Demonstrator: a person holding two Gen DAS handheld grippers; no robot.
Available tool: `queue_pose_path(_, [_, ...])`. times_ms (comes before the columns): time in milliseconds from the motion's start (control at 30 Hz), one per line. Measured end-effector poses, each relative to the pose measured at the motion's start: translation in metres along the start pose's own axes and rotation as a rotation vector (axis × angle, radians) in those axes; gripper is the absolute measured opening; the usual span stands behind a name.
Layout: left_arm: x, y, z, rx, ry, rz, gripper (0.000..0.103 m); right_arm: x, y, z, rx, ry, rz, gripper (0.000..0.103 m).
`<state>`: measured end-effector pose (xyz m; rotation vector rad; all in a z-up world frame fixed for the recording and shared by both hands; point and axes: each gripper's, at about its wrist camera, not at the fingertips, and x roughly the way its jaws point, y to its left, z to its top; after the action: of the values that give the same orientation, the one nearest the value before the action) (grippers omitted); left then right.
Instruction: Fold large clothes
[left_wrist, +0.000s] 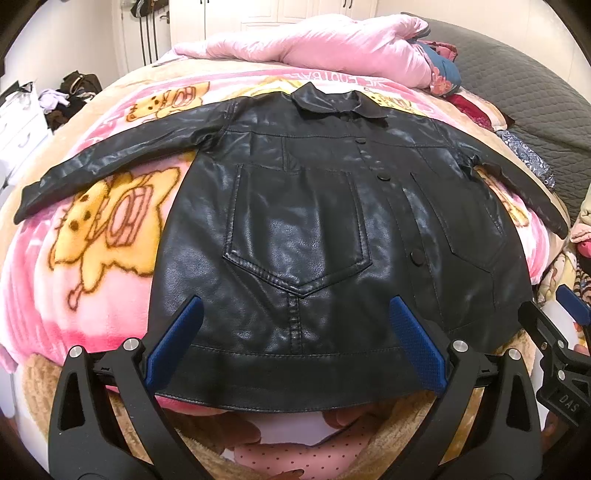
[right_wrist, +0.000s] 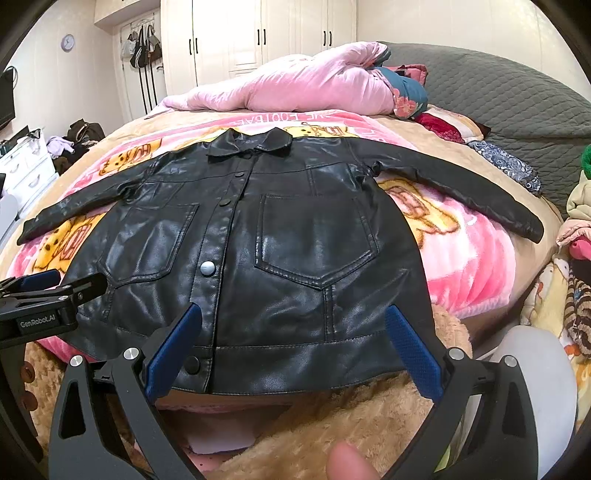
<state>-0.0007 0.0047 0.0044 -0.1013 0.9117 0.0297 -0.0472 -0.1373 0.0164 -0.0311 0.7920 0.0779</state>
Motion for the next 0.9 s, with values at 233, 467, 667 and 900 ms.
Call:
queue_pose_path(233, [-0.0001, -0.0003, -0.0001, 0.0, 0.0, -0.001, 0.094, -0.0003, -0.0013, -0.0011, 0.005, 0.001, -0.008, 0.099])
queue_pose_path(467, [-0.0008, -0.0001, 0.0003, 0.002, 0.0, -0.001, 0.094, -0.0002, -0.0015, -0.0012, 0.008, -0.001, -0.011, 0.099])
queue_pose_path(667, [-0.0009, -0.0007, 0.0005, 0.002, -0.002, -0.002, 0.094, -0.0007, -0.0017, -0.0012, 0.007, -0.002, -0.01, 0.099])
queue_pose_path(900, [-0.0014, -0.0004, 0.0008, 0.002, -0.002, -0.001, 0.094, -0.0012, -0.0021, -0.0009, 0.008, -0.002, -0.01, 0.099])
